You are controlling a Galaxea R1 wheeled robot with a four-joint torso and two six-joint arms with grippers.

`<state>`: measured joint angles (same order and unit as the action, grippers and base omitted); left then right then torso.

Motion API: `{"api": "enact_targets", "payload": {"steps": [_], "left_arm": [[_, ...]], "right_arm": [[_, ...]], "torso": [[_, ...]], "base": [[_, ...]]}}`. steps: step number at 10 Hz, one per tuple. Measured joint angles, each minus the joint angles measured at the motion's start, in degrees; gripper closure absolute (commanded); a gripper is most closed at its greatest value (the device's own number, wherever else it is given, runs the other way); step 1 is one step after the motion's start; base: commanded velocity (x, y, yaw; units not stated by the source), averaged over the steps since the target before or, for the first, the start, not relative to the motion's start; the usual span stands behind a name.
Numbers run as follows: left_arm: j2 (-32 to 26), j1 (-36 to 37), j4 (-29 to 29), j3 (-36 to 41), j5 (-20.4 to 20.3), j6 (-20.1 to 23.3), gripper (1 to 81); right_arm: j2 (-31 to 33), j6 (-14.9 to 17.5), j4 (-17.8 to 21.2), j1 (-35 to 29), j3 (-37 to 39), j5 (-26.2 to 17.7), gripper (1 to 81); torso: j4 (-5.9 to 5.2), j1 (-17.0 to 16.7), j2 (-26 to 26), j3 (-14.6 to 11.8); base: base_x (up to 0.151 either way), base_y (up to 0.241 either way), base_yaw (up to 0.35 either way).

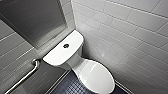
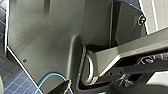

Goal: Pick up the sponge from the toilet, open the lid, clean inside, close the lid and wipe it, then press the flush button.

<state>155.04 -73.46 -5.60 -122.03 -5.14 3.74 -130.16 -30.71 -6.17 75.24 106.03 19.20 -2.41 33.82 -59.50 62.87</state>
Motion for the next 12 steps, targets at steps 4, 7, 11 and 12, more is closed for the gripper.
{"api": "enact_targets", "payload": {"steps": [4, 7, 11, 12], "left_arm": [[-1.89, 2.88, -0.29, 4.94, 0.2, -0.61, 1.0], [-3.19, 5.44, -0.63, 7.29, -0.22, -0.83, 1.0], [-3.19, 3.49, -0.68, 7.51, 0.6, -0.85, 1.0], [-3.35, 4.53, -0.68, 7.62, 0.18, -0.88, 1.0]], "right_arm": [[-6.78, 0.0, -4.6, 6.42, 5.51, 3.38, 81.1], [-9.78, 0.0, -5.64, 6.81, 9.29, 4.41, 81.1], [-10.5, 0.0, -6.06, 7.8, 9.55, 3.95, 81.1], [-10.5, 0.0, -6.07, 7.62, 9.62, 3.93, 81.1]], "torso": [[0.0, 0.0, 0.0, 0.0], [0.0, 0.04, 0.04, 0.02], [0.0, -0.22, -0.07, 0.0], [0.0, -0.22, -0.05, 0.0]], "base": [[0.0, 0.0, 0.0], [-0.087, 0.0, 0.0], [-0.017, 0.0, 0.0], [0.0, 0.0, 0.0]]}}
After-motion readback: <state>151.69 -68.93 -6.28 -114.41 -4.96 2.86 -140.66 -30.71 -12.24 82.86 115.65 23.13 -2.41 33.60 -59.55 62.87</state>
